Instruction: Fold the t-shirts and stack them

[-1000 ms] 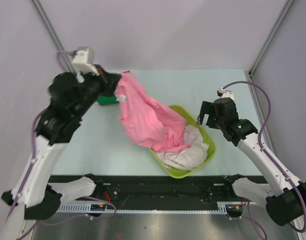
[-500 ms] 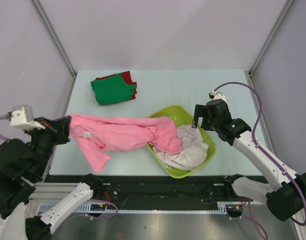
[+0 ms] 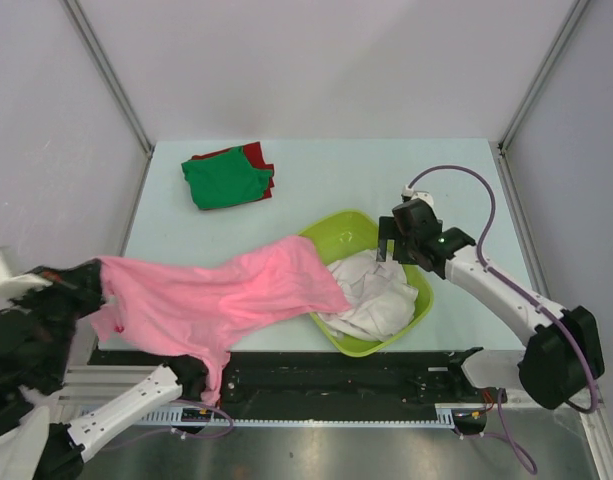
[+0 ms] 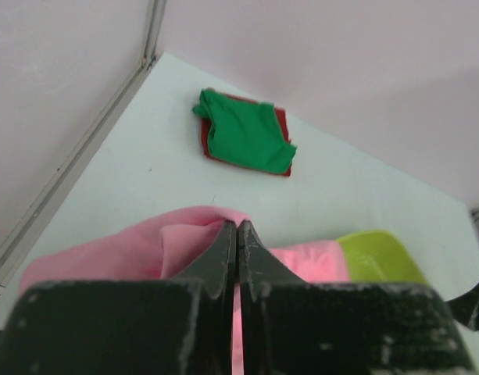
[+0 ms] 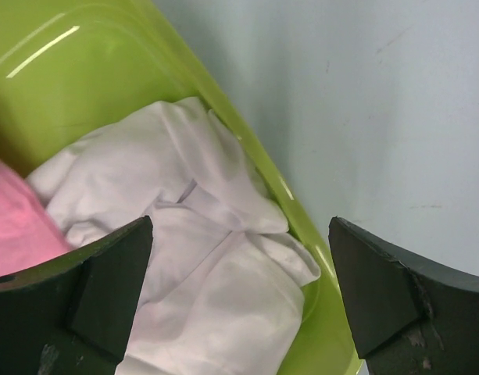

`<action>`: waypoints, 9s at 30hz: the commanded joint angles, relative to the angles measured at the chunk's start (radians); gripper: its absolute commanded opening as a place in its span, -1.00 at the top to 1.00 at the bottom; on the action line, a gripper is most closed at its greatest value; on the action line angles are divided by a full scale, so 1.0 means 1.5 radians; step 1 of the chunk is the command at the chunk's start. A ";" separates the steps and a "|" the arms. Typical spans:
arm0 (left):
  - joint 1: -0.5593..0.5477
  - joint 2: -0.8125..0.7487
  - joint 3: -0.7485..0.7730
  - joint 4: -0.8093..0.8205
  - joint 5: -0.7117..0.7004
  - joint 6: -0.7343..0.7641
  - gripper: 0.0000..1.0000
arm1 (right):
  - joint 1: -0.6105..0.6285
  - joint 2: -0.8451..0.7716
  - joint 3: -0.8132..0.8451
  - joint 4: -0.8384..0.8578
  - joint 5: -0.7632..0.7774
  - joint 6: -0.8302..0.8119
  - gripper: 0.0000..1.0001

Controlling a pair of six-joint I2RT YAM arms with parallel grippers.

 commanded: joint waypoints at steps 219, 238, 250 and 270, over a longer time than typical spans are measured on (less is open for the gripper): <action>0.296 0.439 -0.382 0.432 0.511 0.014 -0.81 | 0.063 0.407 0.418 0.078 -0.211 -0.074 -0.99; 0.351 0.764 -0.382 0.631 0.553 0.029 -0.24 | 0.076 0.201 0.217 0.138 -0.215 -0.089 -0.99; 0.353 0.804 -0.359 0.643 0.479 0.013 1.00 | 0.071 0.316 0.209 0.244 -0.270 -0.060 -0.99; 0.353 0.481 -0.428 0.512 0.458 -0.041 1.00 | 0.128 0.664 0.552 0.190 -0.258 -0.131 -0.99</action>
